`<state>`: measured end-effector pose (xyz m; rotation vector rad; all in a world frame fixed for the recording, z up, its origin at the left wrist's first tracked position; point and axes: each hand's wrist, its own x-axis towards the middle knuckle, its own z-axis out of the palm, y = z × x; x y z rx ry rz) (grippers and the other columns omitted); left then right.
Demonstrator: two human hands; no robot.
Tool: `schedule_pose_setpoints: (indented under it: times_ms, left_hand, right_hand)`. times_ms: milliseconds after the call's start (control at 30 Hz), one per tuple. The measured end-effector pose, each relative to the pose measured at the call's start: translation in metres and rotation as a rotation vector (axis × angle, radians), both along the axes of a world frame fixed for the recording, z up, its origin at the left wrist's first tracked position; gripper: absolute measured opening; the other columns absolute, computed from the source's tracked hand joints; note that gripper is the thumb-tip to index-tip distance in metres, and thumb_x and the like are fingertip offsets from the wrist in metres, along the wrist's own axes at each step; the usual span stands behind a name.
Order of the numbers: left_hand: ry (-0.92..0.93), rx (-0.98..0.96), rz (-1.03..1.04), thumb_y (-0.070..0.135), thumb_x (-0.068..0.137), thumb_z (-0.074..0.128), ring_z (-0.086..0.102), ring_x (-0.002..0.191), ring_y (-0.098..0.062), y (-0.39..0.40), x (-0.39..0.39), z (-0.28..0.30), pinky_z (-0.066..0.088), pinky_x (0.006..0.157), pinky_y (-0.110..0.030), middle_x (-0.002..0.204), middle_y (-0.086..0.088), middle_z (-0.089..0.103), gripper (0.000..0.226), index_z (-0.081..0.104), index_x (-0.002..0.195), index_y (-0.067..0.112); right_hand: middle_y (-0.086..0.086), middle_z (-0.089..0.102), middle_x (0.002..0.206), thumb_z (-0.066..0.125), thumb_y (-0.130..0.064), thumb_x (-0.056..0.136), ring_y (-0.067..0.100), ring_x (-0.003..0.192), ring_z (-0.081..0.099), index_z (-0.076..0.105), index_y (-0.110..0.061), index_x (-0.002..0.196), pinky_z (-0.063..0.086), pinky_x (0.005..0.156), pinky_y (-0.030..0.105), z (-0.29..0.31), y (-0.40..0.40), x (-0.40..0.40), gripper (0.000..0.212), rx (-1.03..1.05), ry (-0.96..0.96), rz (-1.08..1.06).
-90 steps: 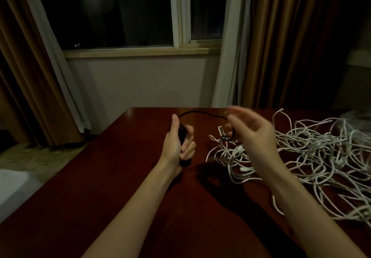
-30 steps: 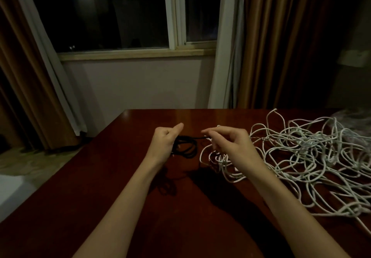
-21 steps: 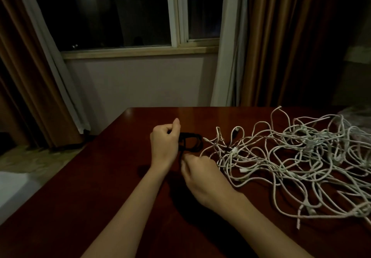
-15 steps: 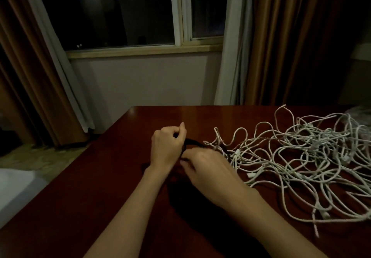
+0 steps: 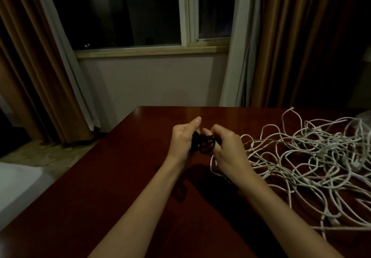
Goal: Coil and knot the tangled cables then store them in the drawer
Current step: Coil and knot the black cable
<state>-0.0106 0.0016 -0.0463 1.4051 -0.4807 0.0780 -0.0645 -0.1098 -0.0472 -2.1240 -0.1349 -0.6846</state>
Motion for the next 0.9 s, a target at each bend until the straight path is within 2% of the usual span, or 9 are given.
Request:
schedule_pose_setpoints:
  times_ms: [133, 267, 367, 433, 533, 633, 700, 800, 900]
  left_hand:
    - [0.068, -0.021, 0.148, 0.023, 0.099, 0.051, 0.038, 0.035, -0.007, -0.003, -0.001, 0.0, 0.034, 0.04, -0.017, 0.042, -0.001, 0.041, 0.049, 0.047, 0.052, 0.007]
    - [0.062, -0.021, 0.3, 0.024, 0.101, 0.047, 0.039, 0.041, -0.01, 0.001, -0.003, -0.003, 0.033, 0.043, -0.02, 0.049, -0.005, 0.042, 0.047, 0.049, 0.057, 0.007]
    - [0.012, 0.032, 0.426, 0.021, 0.101, 0.047, 0.035, 0.04, -0.009, 0.007, 0.004, -0.004, 0.031, 0.044, -0.024, 0.042, 0.004, 0.038, 0.054, 0.041, 0.048, 0.011]
    - [-0.014, 0.075, 0.481, 0.019, 0.1, 0.048, 0.034, 0.041, -0.011, 0.011, 0.008, -0.007, 0.03, 0.046, -0.029, 0.038, 0.009, 0.035, 0.056, 0.039, 0.045, 0.013]
    - [-0.093, 0.174, 0.54, 0.019, 0.101, 0.048, 0.028, 0.036, -0.007, 0.013, 0.01, -0.011, 0.023, 0.043, -0.026, 0.034, 0.011, 0.03, 0.059, 0.036, 0.042, 0.015]
    - [-0.217, 0.272, 0.562, 0.02, 0.101, 0.047, 0.03, 0.032, -0.011, 0.013, 0.009, -0.012, 0.017, 0.038, -0.019, 0.035, 0.011, 0.031, 0.06, 0.037, 0.042, 0.016]
    - [-0.277, 0.342, 0.579, 0.02, 0.101, 0.047, 0.033, 0.031, -0.012, 0.013, 0.008, -0.013, 0.019, 0.036, -0.02, 0.035, 0.011, 0.03, 0.061, 0.035, 0.041, 0.019]
    - [-0.275, 0.379, 0.562, 0.025, 0.102, 0.046, 0.034, 0.033, -0.011, 0.015, 0.009, -0.011, 0.021, 0.038, -0.019, 0.038, 0.009, 0.032, 0.061, 0.035, 0.042, 0.018]
    - [-0.213, 0.364, 0.441, 0.033, 0.101, 0.047, 0.044, 0.041, -0.007, 0.015, 0.009, -0.008, 0.03, 0.043, -0.017, 0.044, 0.007, 0.048, 0.056, 0.053, 0.048, 0.015]
  right_hand:
    - [-0.005, 0.05, 0.064, 0.038, -0.021, 0.102, 0.014, 0.055, 0.046, 0.053, -0.015, 0.083, 0.033, 0.055, 0.029, -0.014, 0.018, -0.002, 0.025, -0.209, 0.096, -0.051]
    - [0.0, 0.055, 0.069, 0.03, -0.025, 0.104, 0.02, 0.059, 0.052, 0.054, -0.011, 0.095, 0.043, 0.06, 0.04, -0.011, 0.027, -0.012, 0.03, -0.293, 0.136, -0.02]
    - [-0.001, 0.058, 0.076, 0.034, -0.029, 0.103, 0.015, 0.06, 0.052, 0.052, -0.015, 0.108, 0.043, 0.06, 0.032, -0.007, 0.036, -0.025, 0.024, -0.365, 0.147, 0.073]
    - [0.002, 0.062, 0.089, 0.037, -0.029, 0.102, 0.015, 0.069, 0.057, 0.05, -0.015, 0.117, 0.043, 0.064, 0.028, -0.005, 0.04, -0.031, 0.024, -0.435, 0.18, 0.112]
    - [0.004, 0.06, 0.099, 0.037, -0.021, 0.103, 0.022, 0.084, 0.061, 0.056, -0.013, 0.106, 0.049, 0.072, 0.032, 0.003, 0.037, -0.031, 0.02, -0.609, 0.147, 0.07]
    - [0.004, 0.061, 0.09, 0.049, -0.015, 0.1, 0.021, 0.075, 0.063, 0.062, -0.012, 0.091, 0.053, 0.067, 0.032, 0.01, 0.031, -0.031, 0.016, -0.71, 0.045, 0.031]
    - [0.001, 0.064, 0.083, 0.059, -0.017, 0.096, 0.018, 0.068, 0.064, 0.065, -0.013, 0.087, 0.053, 0.061, 0.03, 0.014, 0.028, -0.035, 0.012, -0.764, -0.028, -0.011]
    - [-0.003, 0.07, 0.096, 0.052, -0.028, 0.098, 0.014, 0.083, 0.066, 0.069, -0.019, 0.105, 0.054, 0.075, 0.029, 0.024, 0.011, -0.036, 0.02, -0.672, 0.039, -0.061]
    - [-0.003, 0.074, 0.098, 0.064, -0.026, 0.091, 0.012, 0.089, 0.068, 0.074, -0.019, 0.106, 0.056, 0.081, 0.031, 0.036, -0.011, -0.029, 0.019, -0.423, -0.044, -0.113]
